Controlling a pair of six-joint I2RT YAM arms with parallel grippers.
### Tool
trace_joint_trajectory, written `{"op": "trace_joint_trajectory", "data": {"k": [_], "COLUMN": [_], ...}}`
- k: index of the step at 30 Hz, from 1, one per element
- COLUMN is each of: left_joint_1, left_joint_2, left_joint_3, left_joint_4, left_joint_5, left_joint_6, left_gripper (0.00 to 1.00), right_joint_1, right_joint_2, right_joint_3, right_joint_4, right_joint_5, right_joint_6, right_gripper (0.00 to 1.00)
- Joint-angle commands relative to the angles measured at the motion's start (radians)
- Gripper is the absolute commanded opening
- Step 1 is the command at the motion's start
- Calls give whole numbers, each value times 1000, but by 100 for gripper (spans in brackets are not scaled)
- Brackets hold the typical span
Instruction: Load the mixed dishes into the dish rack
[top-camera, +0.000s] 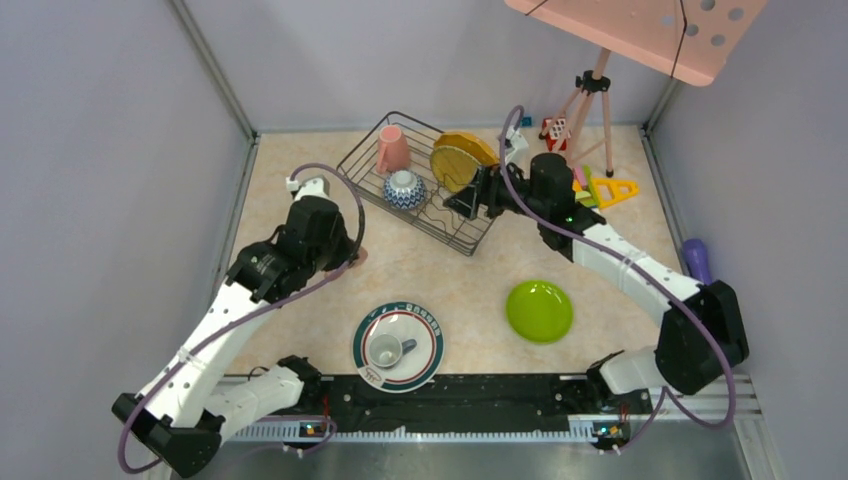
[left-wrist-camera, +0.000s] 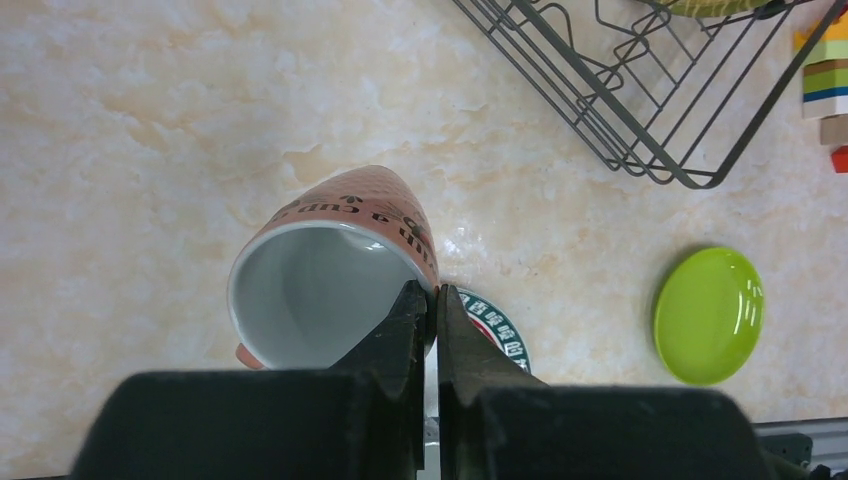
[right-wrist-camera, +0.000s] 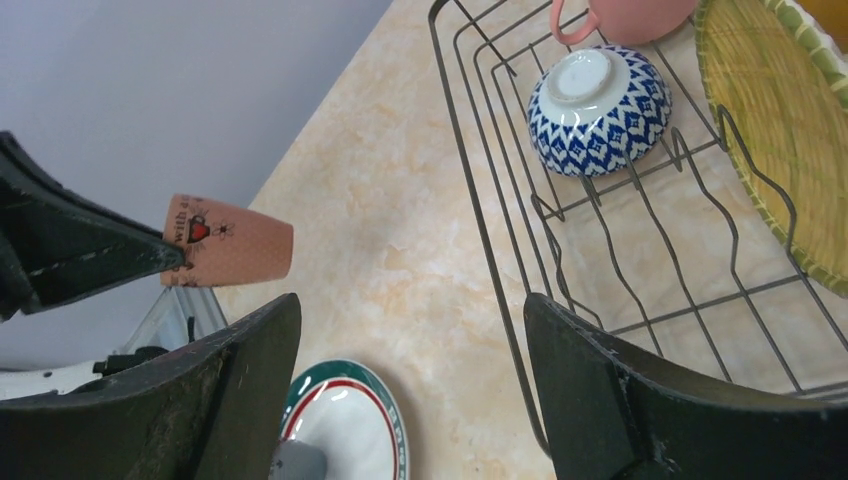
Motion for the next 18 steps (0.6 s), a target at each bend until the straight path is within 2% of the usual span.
{"op": "trace_joint_trajectory", "data": {"k": [1,5,11,15,18], "left_joint_1": [8,32,115,161,177], "left_joint_2": [38,65,167,250,315], "left_joint_3": [42,-30,-152,-183,-188], "left_joint_4": [53,91,209,259,284], "left_joint_5": [-57,-141,-45,-10,19], "left_joint_6": [24,15,-2,4,4], "left_gripper": [0,0,0,0,0], "right_joint_1": [-8,-7,-7,-2,46], "right_joint_2": [-120,-160,-226,-274,-280], "right_joint_3": [-33,-75,-141,-218,-260], "right_joint_4": [-67,-219,-429,-450,-435], "right_joint_5": [49,153,267,190,149], "right_joint_6": [-61,-27,36,74,103], "right_gripper": [81,81,82,81,79]}}
